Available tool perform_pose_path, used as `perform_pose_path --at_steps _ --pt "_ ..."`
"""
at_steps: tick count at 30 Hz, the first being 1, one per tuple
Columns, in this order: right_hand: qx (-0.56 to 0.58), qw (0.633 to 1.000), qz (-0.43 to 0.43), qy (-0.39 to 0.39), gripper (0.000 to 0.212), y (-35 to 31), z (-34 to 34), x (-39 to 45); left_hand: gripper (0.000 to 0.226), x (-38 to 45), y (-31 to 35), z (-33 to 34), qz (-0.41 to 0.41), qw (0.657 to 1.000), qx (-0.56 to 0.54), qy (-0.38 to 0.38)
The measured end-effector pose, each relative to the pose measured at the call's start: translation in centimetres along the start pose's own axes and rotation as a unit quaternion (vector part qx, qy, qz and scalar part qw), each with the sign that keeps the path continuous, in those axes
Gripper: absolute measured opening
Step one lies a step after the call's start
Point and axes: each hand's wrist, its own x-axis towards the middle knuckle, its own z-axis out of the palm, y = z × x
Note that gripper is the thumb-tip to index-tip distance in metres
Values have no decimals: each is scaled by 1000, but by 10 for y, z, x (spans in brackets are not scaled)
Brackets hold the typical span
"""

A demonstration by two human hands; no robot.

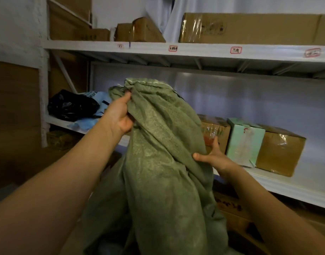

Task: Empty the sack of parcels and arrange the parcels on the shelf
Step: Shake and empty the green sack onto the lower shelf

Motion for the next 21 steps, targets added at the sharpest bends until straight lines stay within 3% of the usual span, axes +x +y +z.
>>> perform_pose_path --at_steps 2,3,5,6,8,10,12,14,16,19,21 --pt "28 996 -14 -82 139 -9 15 2 38 0 0 1 -16 999 39 -14" --pt "39 991 -20 -127 116 -15 27 -1 37 0 -3 -1 -29 998 57 -25" --pt "2 981 2 -193 71 -25 57 -10 34 -1 -10 -10 -55 994 85 -35" --pt "-45 981 5 -190 64 -27 68 -8 32 0 -12 -18 -56 993 98 -27" --pt "-149 984 -57 -76 54 -35 74 11 31 4 -10 -38 -36 992 120 7" --pt "-171 963 -146 146 34 -65 66 33 29 8 3 -56 0 993 112 41" --pt "-25 922 -198 331 25 -113 45 42 22 10 23 -64 62 987 124 76" --pt "102 878 -262 387 22 -150 33 41 15 11 42 -61 123 978 148 79" --pt "0 887 -277 370 23 -158 40 36 21 13 51 -62 144 971 170 88" --pt "-167 938 -214 218 31 -127 45 26 39 15 45 -78 124 931 296 174" --pt "-121 969 -175 129 39 -113 38 17 43 18 42 -94 130 889 374 228"
